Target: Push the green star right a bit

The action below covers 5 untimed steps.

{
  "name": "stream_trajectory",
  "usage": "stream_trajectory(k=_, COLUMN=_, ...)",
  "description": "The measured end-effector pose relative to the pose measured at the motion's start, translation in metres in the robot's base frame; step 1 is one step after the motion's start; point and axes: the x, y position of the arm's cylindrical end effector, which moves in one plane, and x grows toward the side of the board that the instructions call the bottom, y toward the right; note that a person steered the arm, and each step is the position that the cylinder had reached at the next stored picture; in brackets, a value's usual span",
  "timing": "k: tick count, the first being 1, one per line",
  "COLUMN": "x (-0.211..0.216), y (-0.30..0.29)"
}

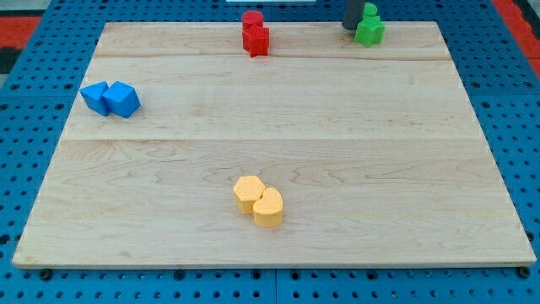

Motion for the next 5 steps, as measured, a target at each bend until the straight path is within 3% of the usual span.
stream_trajectory(k=4, x=0.014, y=-0.005)
stream_trajectory(k=5, x=0.001, y=-0.018)
